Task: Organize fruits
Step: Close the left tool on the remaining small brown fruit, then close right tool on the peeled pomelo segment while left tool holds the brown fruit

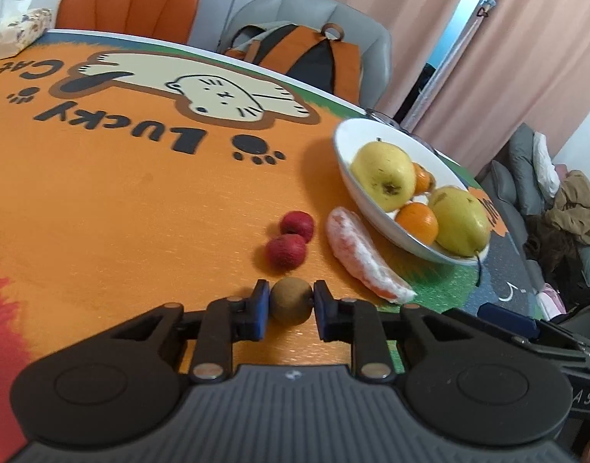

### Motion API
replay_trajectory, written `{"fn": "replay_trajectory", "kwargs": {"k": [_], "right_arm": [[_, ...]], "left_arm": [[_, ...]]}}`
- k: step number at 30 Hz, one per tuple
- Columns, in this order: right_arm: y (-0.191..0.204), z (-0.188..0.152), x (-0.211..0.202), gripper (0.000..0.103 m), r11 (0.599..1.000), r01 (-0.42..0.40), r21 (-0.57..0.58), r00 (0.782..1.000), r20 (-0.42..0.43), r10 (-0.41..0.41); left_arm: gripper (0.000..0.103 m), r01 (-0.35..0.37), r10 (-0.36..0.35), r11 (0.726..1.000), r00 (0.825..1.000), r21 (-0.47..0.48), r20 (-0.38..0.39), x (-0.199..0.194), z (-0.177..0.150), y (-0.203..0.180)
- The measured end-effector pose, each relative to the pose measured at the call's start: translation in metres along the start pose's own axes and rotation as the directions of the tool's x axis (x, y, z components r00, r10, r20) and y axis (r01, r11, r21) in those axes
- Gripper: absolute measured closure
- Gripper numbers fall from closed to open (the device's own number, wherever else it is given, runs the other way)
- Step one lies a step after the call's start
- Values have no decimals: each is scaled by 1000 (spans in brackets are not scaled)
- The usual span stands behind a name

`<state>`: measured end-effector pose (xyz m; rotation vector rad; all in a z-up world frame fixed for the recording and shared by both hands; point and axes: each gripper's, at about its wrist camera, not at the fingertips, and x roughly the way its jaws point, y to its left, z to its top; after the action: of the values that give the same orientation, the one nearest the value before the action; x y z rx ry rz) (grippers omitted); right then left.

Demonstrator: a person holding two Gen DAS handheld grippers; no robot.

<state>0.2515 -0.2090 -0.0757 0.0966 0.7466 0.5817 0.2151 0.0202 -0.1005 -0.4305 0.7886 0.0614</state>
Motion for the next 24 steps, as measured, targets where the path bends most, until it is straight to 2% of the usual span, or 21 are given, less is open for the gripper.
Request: {"fn": "replay_trajectory", "kwargs": {"k": [17, 19, 24], "right_arm": [[26, 13, 32, 17, 999, -11, -51, 1000, -29, 10], [29, 15, 37, 22, 998, -12, -60, 999, -33, 10], [32, 18, 50, 27, 998, -6, -69, 998, -59, 2]], "left_arm": [[80, -29, 31, 998, 999, -60, 32, -17, 9, 35], [80, -29, 32, 997, 999, -67, 36, -18, 9, 38], [80, -27, 31, 996, 999, -84, 41, -22, 7, 45]]}}
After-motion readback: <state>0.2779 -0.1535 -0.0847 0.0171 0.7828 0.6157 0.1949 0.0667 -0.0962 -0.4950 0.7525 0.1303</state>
